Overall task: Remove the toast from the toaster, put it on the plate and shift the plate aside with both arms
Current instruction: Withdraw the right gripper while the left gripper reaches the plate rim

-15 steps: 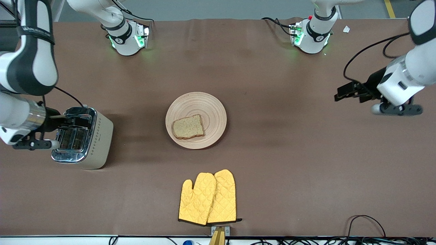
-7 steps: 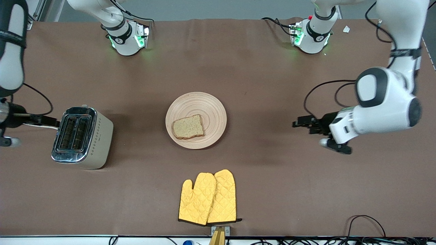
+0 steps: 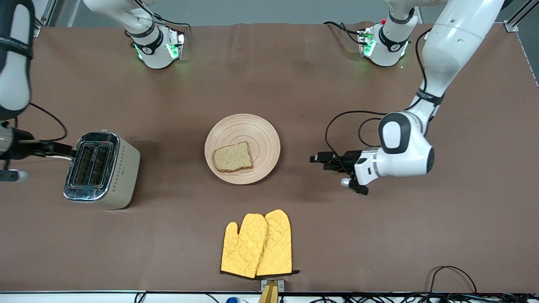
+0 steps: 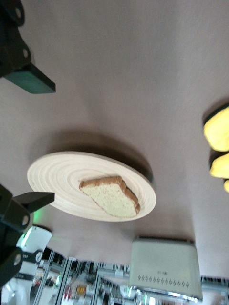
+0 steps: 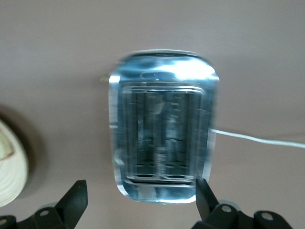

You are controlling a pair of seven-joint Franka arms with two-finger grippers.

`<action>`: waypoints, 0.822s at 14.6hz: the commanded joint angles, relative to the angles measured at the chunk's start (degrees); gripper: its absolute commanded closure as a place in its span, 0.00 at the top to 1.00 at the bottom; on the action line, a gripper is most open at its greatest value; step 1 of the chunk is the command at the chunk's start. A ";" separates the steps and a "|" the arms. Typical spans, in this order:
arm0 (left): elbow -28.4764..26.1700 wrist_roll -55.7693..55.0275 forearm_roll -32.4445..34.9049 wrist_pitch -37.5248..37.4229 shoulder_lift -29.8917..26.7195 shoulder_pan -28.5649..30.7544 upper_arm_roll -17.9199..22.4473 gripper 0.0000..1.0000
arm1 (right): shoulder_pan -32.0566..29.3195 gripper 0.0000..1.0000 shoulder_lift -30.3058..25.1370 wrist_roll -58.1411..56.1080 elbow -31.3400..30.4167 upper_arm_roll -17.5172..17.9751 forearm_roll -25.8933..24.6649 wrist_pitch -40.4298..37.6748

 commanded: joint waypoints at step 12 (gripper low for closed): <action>-0.40 21.62 -25.90 8.31 10.45 -8.48 -1.45 0.55 | 0.48 1.00 8.08 -0.05 1.37 5.99 3.19 11.62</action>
